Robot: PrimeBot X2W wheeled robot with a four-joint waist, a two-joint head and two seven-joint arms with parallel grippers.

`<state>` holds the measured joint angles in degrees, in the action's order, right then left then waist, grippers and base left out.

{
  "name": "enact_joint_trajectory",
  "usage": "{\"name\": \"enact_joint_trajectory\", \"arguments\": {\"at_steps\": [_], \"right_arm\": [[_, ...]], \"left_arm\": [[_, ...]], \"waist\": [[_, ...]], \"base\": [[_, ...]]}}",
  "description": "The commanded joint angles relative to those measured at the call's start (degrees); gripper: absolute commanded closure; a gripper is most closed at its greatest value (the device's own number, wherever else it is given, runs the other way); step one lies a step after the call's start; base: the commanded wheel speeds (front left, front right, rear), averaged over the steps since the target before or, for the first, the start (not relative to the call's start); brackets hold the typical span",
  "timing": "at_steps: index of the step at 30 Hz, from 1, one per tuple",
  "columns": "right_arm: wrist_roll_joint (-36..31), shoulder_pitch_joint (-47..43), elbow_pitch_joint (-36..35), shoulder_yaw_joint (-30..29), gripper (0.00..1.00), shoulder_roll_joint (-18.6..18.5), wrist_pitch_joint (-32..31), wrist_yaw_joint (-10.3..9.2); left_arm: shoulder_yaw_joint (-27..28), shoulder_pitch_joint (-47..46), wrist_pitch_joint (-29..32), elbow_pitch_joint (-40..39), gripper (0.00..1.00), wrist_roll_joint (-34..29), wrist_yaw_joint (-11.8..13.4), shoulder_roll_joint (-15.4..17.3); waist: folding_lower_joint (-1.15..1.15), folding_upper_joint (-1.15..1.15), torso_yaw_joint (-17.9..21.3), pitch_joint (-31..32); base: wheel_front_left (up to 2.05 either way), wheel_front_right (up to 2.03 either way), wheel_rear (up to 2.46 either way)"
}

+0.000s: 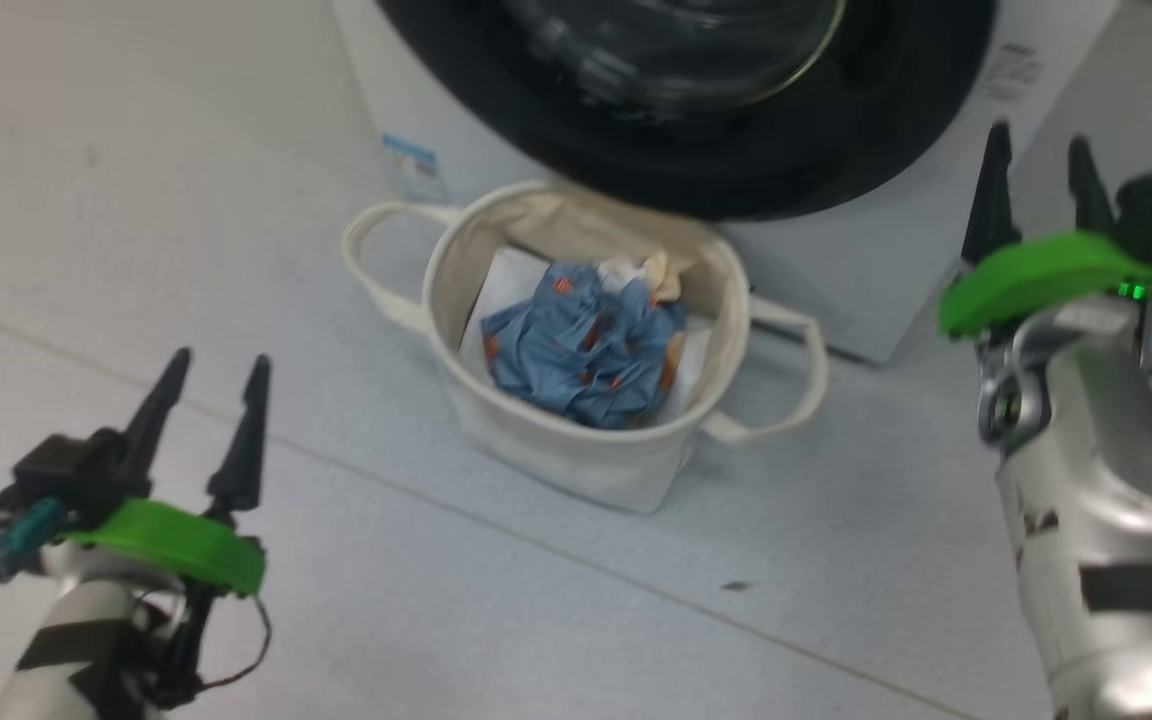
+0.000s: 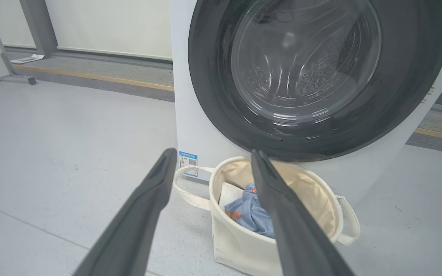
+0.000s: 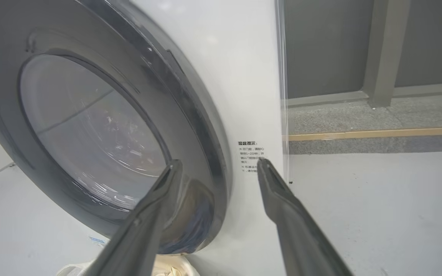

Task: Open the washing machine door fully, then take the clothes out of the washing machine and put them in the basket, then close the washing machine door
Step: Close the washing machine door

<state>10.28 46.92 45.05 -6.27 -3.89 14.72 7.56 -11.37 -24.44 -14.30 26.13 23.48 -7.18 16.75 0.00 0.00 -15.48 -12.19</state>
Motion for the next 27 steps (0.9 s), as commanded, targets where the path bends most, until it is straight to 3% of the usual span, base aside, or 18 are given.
{"name": "enact_joint_trajectory", "arguments": {"at_steps": [1, 10, 14, 20, 27], "right_arm": [[0.2, -0.9, -2.8, 1.5, 0.0, 1.0, 0.3, -0.08], [0.0, -18.9, -11.9, 2.1, 0.0, 1.0, 0.3, -0.08], [0.4, -23.3, -15.6, 1.9, 0.0, 1.0, 0.3, -0.08], [1.0, -29.2, -18.9, 3.3, 0.0, 1.0, 0.3, -0.08], [2.2, -32.5, -22.4, 7.0, 0.0, 1.0, 0.3, -0.08]], "left_arm": [[2.9, -0.3, -0.7, -1.8, 0.0, 0.4, -0.3, 3.0], [2.3, 4.2, -0.7, -1.8, 0.0, 3.0, -0.3, 9.5], [5.0, 6.5, -0.7, -3.4, 0.0, 3.4, -0.3, 11.6], [7.5, 10.9, -0.7, -2.9, 0.0, 3.4, -0.3, 11.3], [6.4, 12.6, -0.7, -0.8, 0.0, 5.6, -0.3, 10.5]], "waist": [[0.0, 0.0, 3.6, 4.3], [0.0, 0.0, 10.1, 13.1], [0.0, 0.0, 13.4, 14.5], [0.0, 0.0, 17.2, 16.1], [0.0, 0.0, 19.7, 16.9]], "base": [[0.0, 0.0, 0.0], [0.0, 0.0, 0.0], [0.0, 0.0, 0.0], [0.0, 0.0, 0.0], [0.0, 0.0, 0.0]]}}
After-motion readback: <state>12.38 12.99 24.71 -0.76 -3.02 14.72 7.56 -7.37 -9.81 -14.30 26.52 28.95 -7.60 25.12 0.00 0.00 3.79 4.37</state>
